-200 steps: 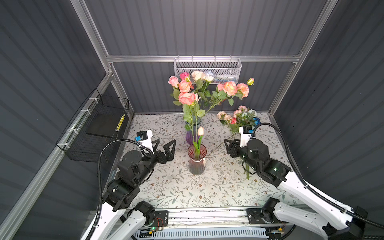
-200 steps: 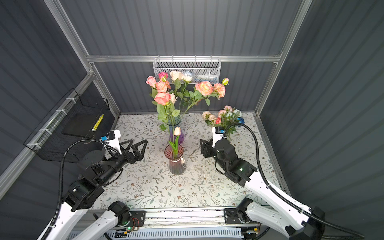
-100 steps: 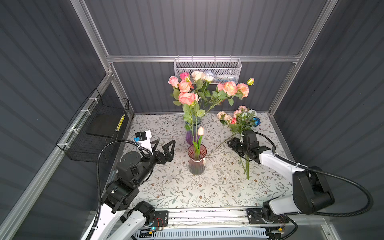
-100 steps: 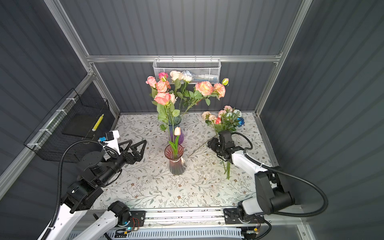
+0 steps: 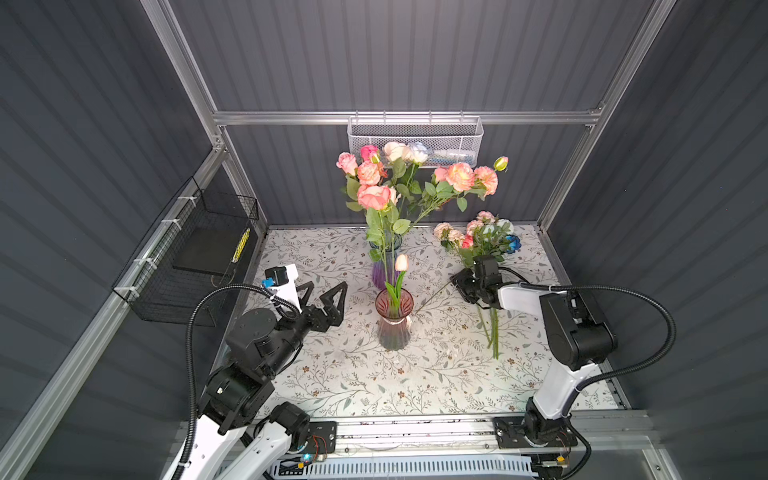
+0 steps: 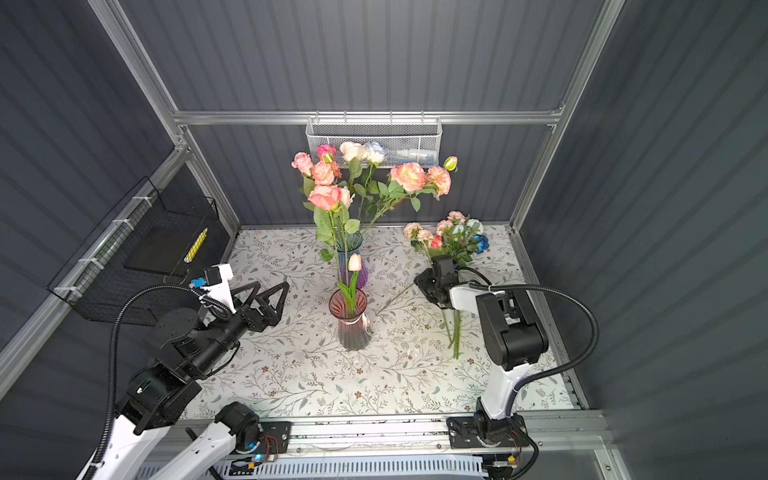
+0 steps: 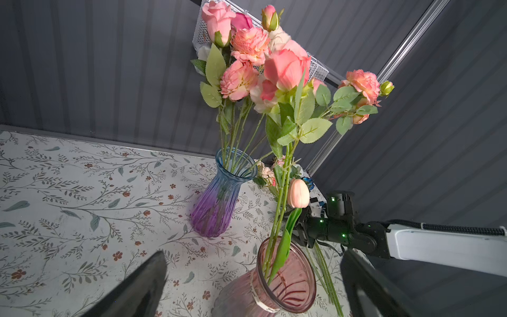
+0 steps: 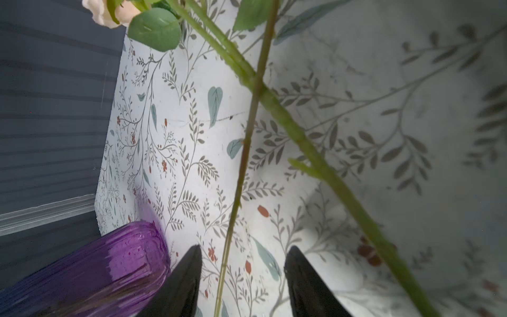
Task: Arrange the flowers into the vase
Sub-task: 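Move the right gripper back to the pile and grasp a stem, then lift the blue rose upright from the pile with the right gripper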
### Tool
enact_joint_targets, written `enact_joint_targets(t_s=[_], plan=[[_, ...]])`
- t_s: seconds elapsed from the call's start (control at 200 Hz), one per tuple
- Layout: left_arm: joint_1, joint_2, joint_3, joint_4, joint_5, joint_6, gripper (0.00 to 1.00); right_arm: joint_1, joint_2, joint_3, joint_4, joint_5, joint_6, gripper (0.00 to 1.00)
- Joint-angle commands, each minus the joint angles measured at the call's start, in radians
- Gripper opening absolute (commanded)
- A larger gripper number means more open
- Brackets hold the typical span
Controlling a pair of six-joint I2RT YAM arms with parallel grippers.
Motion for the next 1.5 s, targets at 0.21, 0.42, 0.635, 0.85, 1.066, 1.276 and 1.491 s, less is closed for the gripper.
enact_joint_targets(t_s=[0.21, 0.42, 0.635, 0.85, 1.066, 1.276, 1.491], plan=[[-0.003, -0.004, 0.006, -0.014, -0.018, 0.003, 1.0, -0.007, 0.137, 0.158, -0.026, 0.057, 0.03, 0.37], [-0.003, -0.007, 0.004, -0.023, -0.026, 0.006, 1.0, -0.005, 0.122, 0.146, 0.046, 0.048, -0.052, 0.1], [-0.003, 0.003, 0.002, -0.013, -0.027, 0.011, 1.0, -0.005, -0.024, 0.043, 0.109, 0.049, -0.124, 0.0], [-0.003, 0.011, 0.003, -0.001, -0.021, 0.011, 1.0, -0.005, -0.235, -0.092, 0.105, 0.069, -0.168, 0.0], [-0.003, 0.023, 0.013, -0.009, -0.02, 0.009, 1.0, -0.014, -0.442, -0.194, 0.089, 0.018, -0.222, 0.0], [-0.002, 0.019, 0.018, -0.009, -0.02, 0.009, 1.0, -0.016, -0.643, -0.243, -0.019, 0.034, -0.274, 0.0], [-0.003, 0.023, 0.025, -0.01, -0.019, 0.008, 1.0, -0.015, -0.903, -0.242, -0.149, 0.112, -0.369, 0.0]])
